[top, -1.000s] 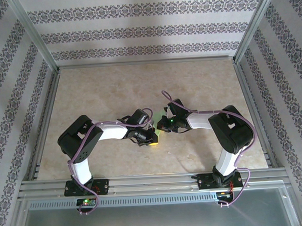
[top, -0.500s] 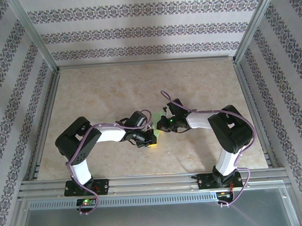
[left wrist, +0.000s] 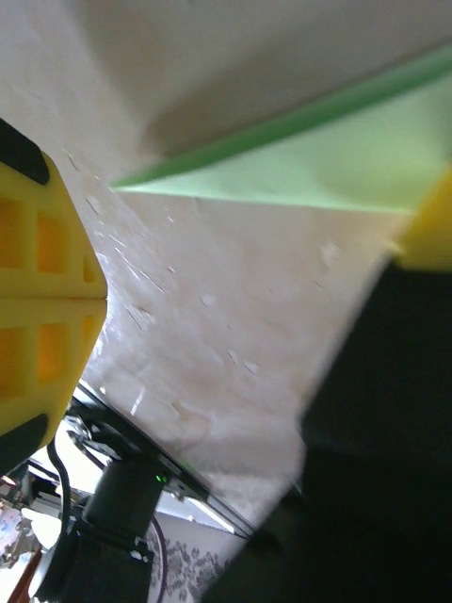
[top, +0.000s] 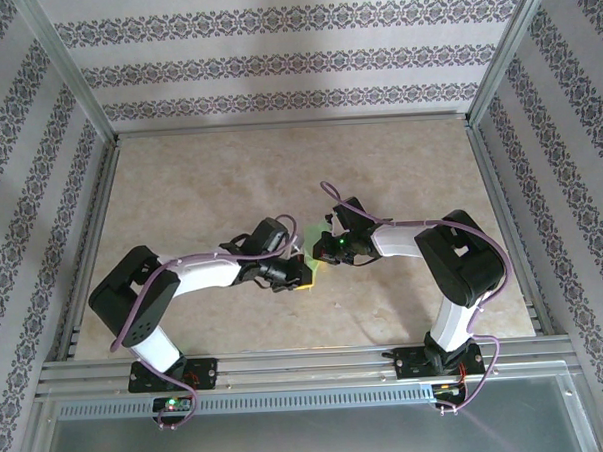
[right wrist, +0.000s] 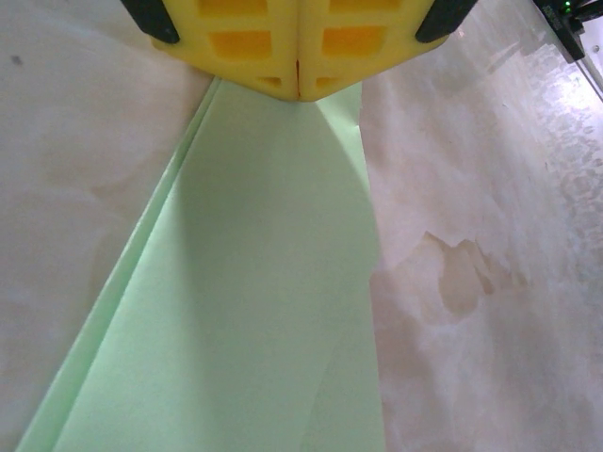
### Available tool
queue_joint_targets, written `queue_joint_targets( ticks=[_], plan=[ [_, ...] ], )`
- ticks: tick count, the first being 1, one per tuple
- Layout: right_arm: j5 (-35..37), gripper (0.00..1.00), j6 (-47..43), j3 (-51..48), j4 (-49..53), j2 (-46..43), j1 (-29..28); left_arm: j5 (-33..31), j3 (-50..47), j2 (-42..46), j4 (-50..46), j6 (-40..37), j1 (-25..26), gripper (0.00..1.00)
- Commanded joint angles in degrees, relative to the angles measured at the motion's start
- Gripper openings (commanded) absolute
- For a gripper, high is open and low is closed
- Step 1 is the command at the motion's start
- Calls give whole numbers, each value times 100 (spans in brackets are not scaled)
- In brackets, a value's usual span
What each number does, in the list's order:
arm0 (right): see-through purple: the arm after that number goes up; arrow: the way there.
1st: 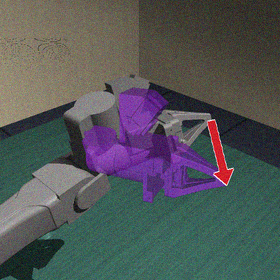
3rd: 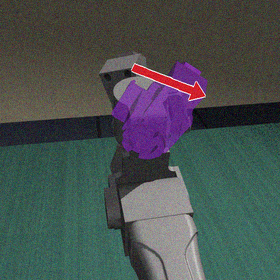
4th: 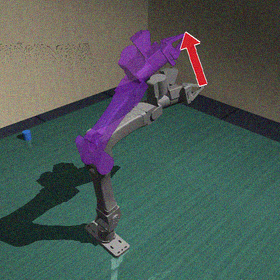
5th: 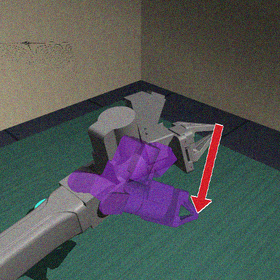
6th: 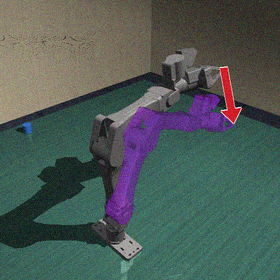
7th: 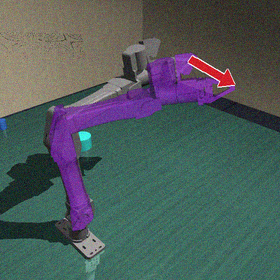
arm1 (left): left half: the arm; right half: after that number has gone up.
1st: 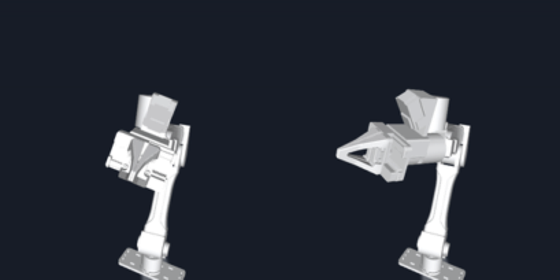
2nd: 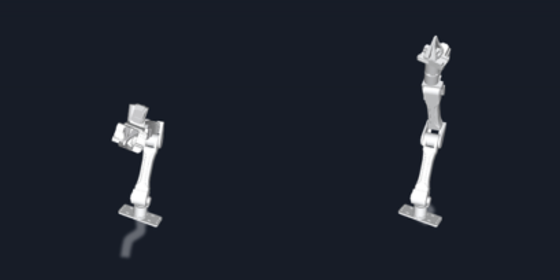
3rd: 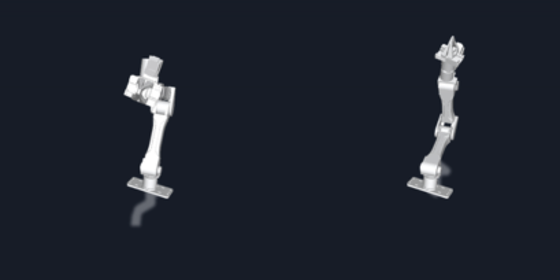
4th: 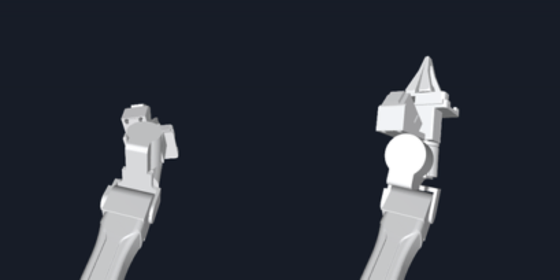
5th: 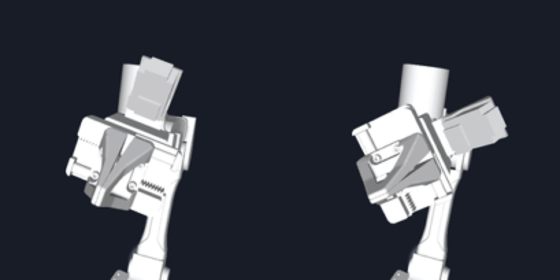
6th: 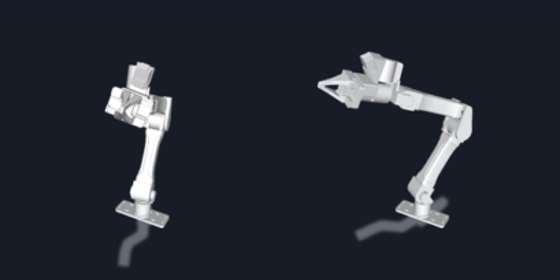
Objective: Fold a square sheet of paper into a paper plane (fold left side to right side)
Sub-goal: Fold the wing for the fifth time at the center of the table.
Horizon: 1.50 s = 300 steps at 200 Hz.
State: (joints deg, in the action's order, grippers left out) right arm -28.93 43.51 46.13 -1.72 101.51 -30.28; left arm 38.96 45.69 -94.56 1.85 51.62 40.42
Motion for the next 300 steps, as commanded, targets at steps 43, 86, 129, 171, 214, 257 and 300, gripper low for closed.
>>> queue_joint_targets(
  ticks=[43, 86, 129, 171, 214, 257, 300],
  plan=[
    [582, 0, -64, -174, 684, 320, -127, -190, 717, -827, -488, -513, -149, 2],
    [564, 0, -77, -174, 675, 325, -134, -398, 760, -1077, -639, -647, -149, 2],
    [447, 0, -18, -52, 536, -21, -103, -455, 408, -1156, -516, -532, -140, 1],
    [425, 0, 142, 61, 537, -649, -109, -659, 369, -1169, -832, -651, -130, 0],
    [417, 0, 349, -266, 423, -827, -237, -789, 467, -1188, -1028, -766, -109, 0],
    [441, 0, 525, -246, 221, -563, -451, -802, 501, -1225, -1046, -771, -96, 0],
    [480, 0, 594, -244, 192, -200, -505, -874, 527, -1202, -1148, -798, -97, 0]
  ],
)
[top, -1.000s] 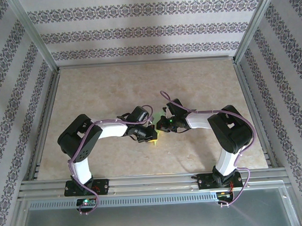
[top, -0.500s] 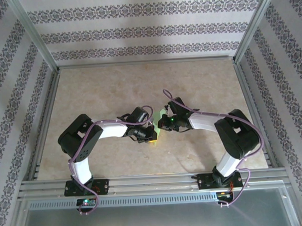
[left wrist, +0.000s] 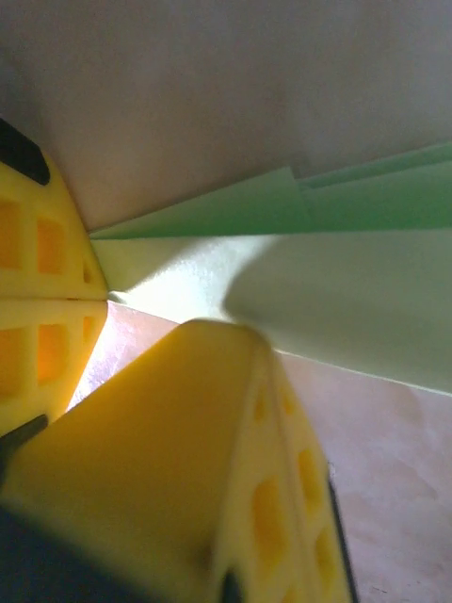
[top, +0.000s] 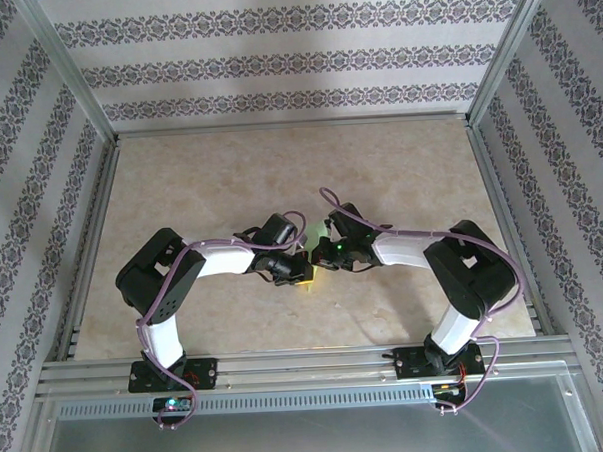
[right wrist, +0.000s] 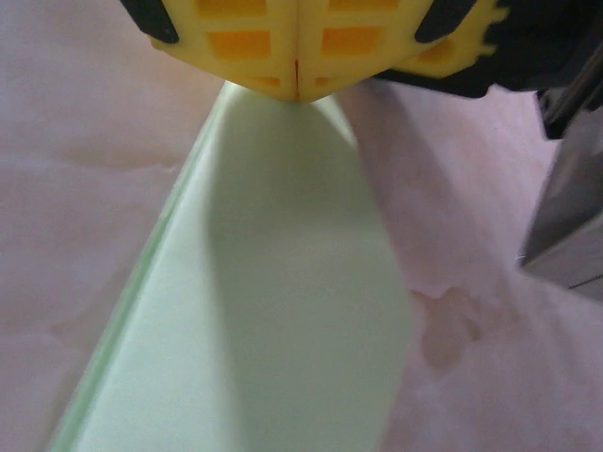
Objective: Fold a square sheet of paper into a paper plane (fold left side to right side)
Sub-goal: Fold the wing for the fifth time at the center of the table.
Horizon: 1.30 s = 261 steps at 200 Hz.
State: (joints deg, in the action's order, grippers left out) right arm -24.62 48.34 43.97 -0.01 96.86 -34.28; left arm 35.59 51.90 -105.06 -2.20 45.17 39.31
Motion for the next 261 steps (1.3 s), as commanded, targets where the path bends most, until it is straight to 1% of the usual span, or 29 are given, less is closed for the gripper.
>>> queue_joint_targets(
  ticks=[1, 32, 58, 130, 156, 189, 216, 235, 261],
  plan=[
    [51, 0, 109, -28, 25, 273, -105, -541, -93, -154, -745, -155, 15, 0],
    [171, 0, -62, -15, 90, 395, -37, -566, -114, -158, -771, -162, 24, 0],
    [352, 0, -334, 113, 252, 360, 141, -610, -110, -176, -827, -179, 24, 0],
    [241, 0, -844, 757, 376, 605, 930, -650, -169, -187, -870, -177, 24, 0],
    [111, 0, -922, 982, 447, 553, 1112, -650, -172, -157, -870, -177, 33, 0],
    [-27, 0, -880, 988, 474, 137, 1106, -655, -164, -141, -871, -171, 33, 0],
    [-60, 0, -788, 868, 418, -87, 890, -659, -132, -115, -877, -163, 42, 0],
    [-53, 0, -674, 798, 283, 7, 695, -642, -102, -101, -871, -170, 50, 0],
    [-95, 0, -615, 945, 188, 425, 576, -594, -44, -89, -870, -171, 59, 0]
  ],
)
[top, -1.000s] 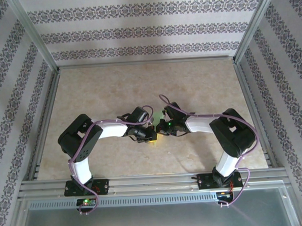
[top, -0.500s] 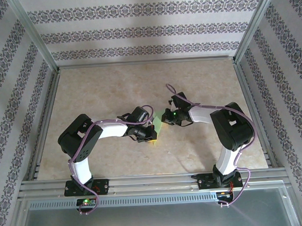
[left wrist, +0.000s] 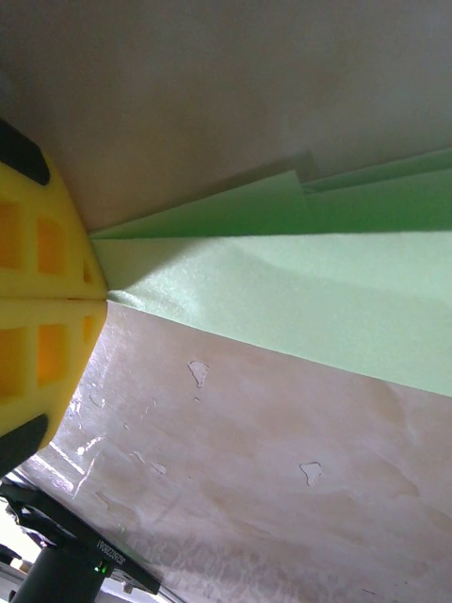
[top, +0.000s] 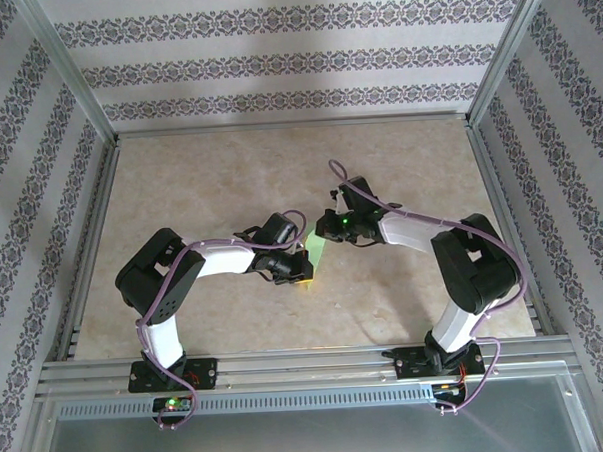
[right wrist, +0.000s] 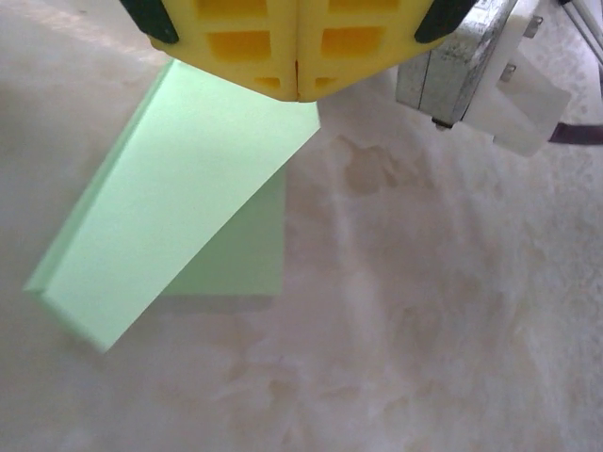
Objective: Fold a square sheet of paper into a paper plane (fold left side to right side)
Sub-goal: Fold the wing for the fifth time at the center of the table.
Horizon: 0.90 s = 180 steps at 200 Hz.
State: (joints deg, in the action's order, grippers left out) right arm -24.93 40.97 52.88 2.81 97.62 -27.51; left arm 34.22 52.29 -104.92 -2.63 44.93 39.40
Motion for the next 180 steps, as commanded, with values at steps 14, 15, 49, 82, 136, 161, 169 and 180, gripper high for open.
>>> queue_joint_targets(
  ticks=[14, 15, 49, 82, 136, 161, 169, 180],
  plan=[
    [5, 0, 89, 133, -102, 511, -114, -450, -62, -86, -827, -145, 51, 0],
    [18, 0, 83, 143, -99, 521, -110, -446, -62, -84, -827, -148, 51, 0],
    [216, 0, -20, 183, 80, 796, -45, -318, 52, 20, -711, -83, 51, 0],
    [12, 0, -67, 83, 167, 1002, -30, -161, 439, 105, -758, -114, 18, 0],
    [33, 0, -89, -58, 203, 1000, -68, -107, 992, -283, -950, -354, -48, 0],
    [31, 0, -87, -46, 225, 987, -79, -161, 1086, -457, -967, -399, -47, 0],
    [38, 0, -84, -41, 225, 988, -86, -176, 1109, -491, -967, -414, -46, 0],
    [49, 0, -89, -44, 227, 1004, -97, -208, 1119, -544, -976, -423, -47, 0]
  ],
)
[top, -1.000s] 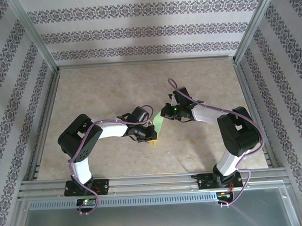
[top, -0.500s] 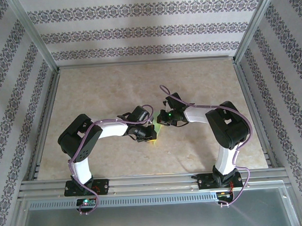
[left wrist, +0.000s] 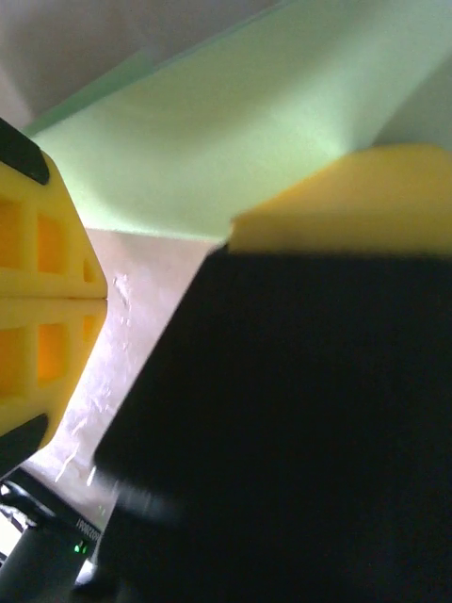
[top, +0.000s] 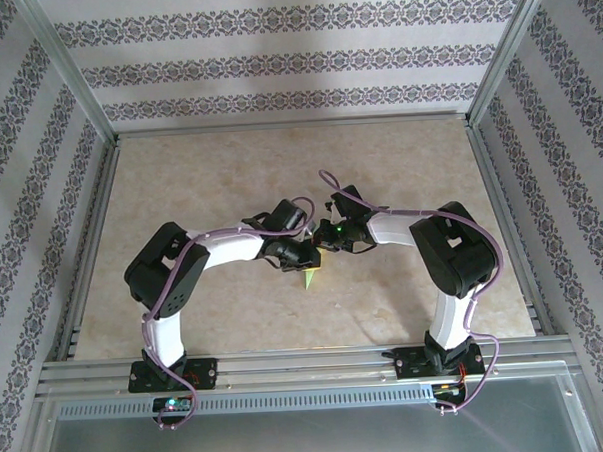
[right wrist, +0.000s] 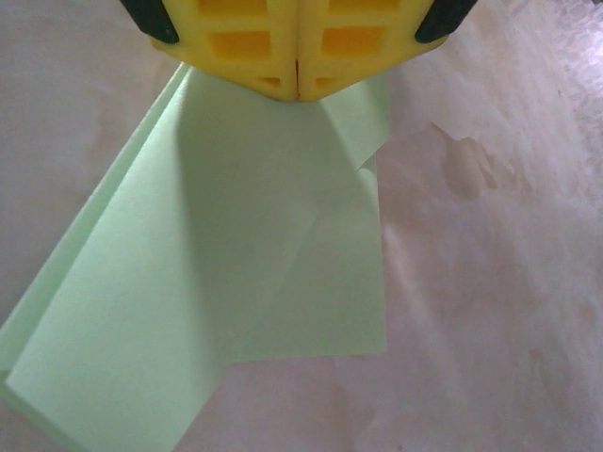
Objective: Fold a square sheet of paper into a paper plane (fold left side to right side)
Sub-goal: Fold the wing for the fifth time at the center of the table.
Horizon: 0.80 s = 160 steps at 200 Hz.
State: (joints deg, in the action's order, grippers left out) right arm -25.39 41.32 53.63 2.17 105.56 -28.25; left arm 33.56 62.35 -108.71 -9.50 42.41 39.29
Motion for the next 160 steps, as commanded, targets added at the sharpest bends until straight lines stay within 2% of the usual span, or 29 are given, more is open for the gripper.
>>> queue_joint_targets(
  ticks=[1, 52, 100, 160],
  plan=[
    [95, 0, -124, -117, 296, 210, -23, -141, 112, -167, -294, -176, -35, 0],
    [185, 0, -185, -107, 381, 272, 17, -60, -542, -8, 17, 45, -5, 0],
    [214, 0, -229, -41, 458, 322, 48, 143, -1241, 468, 306, 84, 207, 0],
    [184, 0, -282, 76, 495, 339, 60, 120, -1846, 1176, 211, -5, 308, 0]
  ],
)
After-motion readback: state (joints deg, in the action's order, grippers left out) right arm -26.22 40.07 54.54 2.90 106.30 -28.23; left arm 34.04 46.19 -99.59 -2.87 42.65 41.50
